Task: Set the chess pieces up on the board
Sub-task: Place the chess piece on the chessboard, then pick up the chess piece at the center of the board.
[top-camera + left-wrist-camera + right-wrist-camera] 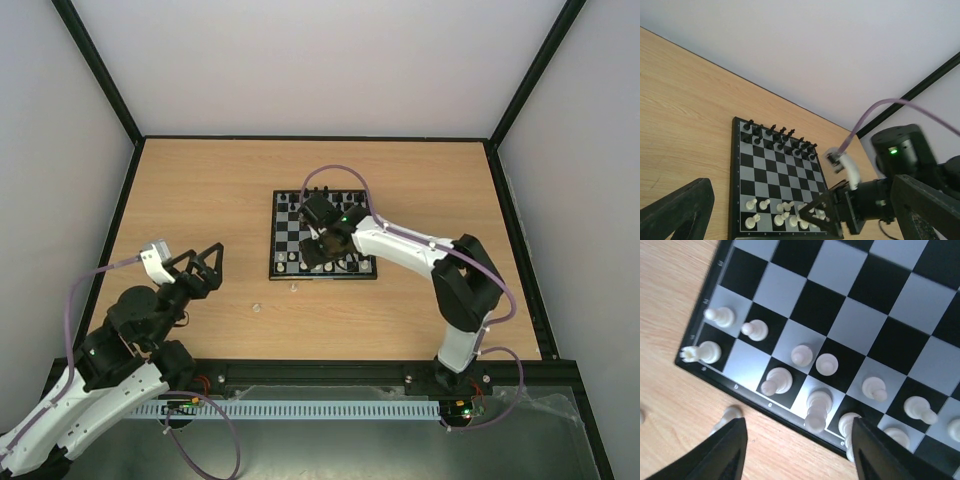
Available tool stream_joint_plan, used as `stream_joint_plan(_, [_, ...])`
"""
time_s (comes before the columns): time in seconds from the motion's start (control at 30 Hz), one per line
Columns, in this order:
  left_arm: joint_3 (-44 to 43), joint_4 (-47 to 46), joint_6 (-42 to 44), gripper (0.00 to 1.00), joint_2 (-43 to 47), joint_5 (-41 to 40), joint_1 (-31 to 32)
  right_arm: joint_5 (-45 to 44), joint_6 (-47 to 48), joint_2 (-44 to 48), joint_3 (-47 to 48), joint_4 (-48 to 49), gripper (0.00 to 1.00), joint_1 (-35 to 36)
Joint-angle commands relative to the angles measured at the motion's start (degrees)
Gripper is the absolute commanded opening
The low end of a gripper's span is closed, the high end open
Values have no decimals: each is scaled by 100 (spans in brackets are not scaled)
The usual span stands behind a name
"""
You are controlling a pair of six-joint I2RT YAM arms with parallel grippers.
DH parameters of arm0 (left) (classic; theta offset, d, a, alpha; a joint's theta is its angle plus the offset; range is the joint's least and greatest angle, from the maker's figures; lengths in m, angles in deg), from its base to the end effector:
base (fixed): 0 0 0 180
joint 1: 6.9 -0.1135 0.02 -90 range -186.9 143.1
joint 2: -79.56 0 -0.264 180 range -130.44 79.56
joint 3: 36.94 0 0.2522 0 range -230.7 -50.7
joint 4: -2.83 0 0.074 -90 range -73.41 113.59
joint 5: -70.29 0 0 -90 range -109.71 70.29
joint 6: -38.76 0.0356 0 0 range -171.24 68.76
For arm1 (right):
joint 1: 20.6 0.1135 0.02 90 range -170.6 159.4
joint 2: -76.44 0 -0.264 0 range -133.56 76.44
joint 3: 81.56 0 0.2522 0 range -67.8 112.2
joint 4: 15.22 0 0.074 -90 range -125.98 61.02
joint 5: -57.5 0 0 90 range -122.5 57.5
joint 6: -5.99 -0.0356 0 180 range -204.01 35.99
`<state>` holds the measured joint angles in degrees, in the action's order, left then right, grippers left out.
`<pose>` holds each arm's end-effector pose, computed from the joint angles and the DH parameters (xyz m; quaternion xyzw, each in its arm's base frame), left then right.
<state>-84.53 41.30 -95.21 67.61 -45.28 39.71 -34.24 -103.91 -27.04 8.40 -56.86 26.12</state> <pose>0.0611 -0.0423 0.3099 -0.1363 0.7097 -0.3650 0.5869 0.2677 0.2827 0.2213 -0.2168 0.9291 0.1523 0.2581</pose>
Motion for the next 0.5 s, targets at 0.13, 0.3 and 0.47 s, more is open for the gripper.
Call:
stream_joint_plan(0.13, [31,-232,80,100,-279,-69,10,288,-31,991,-127,-21,78,-30])
stream_joint_plan(0.3, [0,-217,76,99,-291,-98,13,447,-41,1557,-401,15,85,-21])
stream_joint_plan(0.47, [-10,-189,17,99,-520,-108,15,573,-40,1936,-652,-7,97,63])
